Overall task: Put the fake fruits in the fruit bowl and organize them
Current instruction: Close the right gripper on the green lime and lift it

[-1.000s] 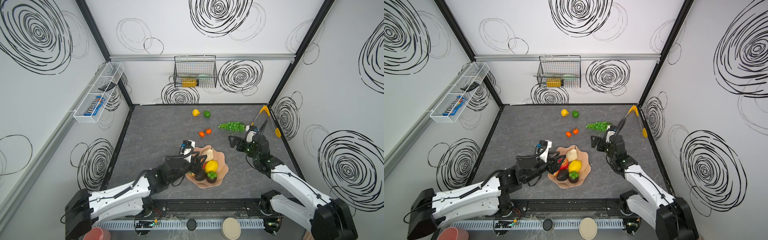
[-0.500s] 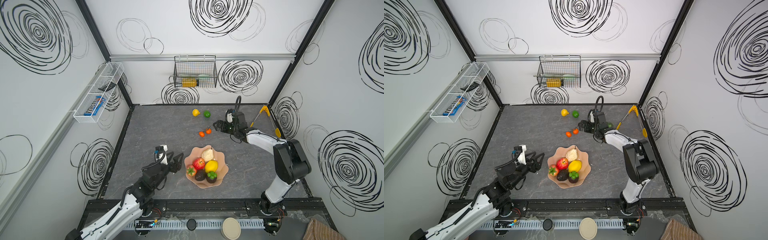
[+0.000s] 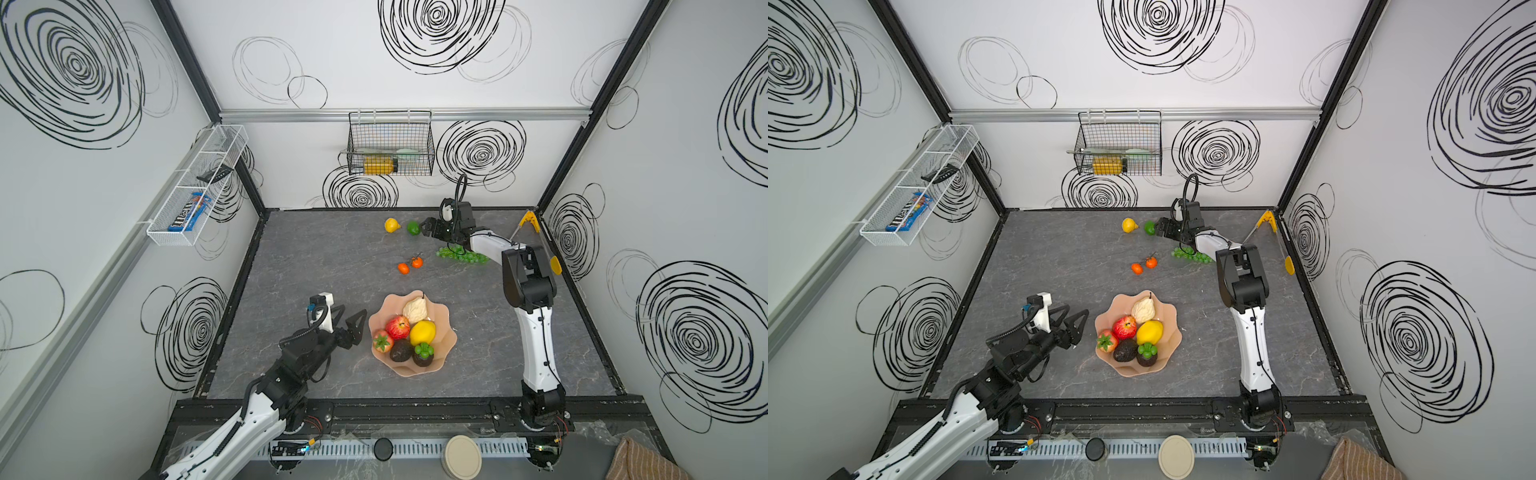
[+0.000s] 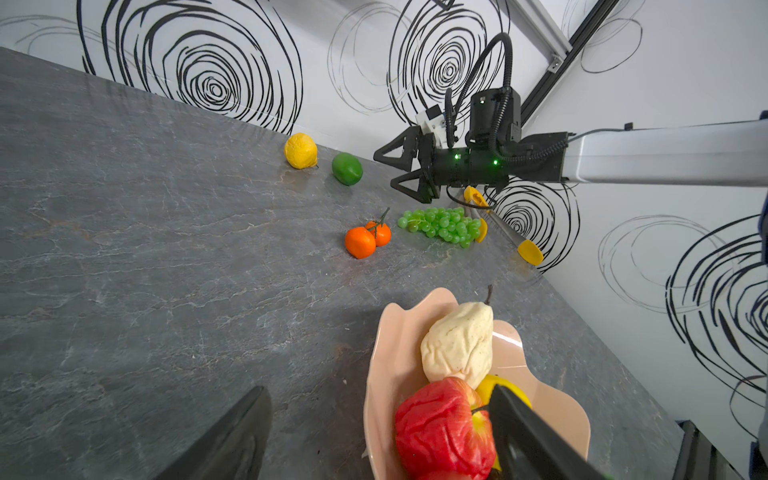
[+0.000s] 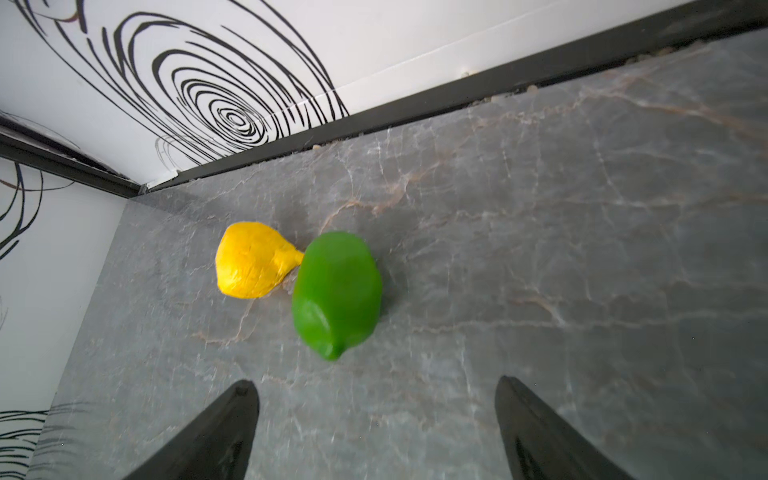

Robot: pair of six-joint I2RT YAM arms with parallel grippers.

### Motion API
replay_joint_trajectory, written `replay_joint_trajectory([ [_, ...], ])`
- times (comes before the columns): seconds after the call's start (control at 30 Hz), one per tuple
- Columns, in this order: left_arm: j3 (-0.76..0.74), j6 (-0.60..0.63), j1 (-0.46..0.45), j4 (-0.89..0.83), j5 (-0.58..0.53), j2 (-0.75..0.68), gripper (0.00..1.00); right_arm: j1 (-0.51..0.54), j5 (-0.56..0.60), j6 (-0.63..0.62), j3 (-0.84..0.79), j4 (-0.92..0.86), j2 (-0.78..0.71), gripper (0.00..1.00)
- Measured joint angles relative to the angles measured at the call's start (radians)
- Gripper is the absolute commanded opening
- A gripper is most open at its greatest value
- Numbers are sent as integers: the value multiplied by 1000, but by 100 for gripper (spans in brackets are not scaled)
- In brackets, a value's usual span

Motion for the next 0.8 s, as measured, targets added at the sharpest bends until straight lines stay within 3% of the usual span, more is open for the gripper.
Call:
replay_joint_trajectory([
  [0.37, 0, 6, 0, 29, 0, 67, 90, 0, -64, -14, 188, -41, 139, 92],
  [0.8, 0, 11, 1, 53, 0, 114, 91, 15, -119, -15, 283, -53, 217, 78],
])
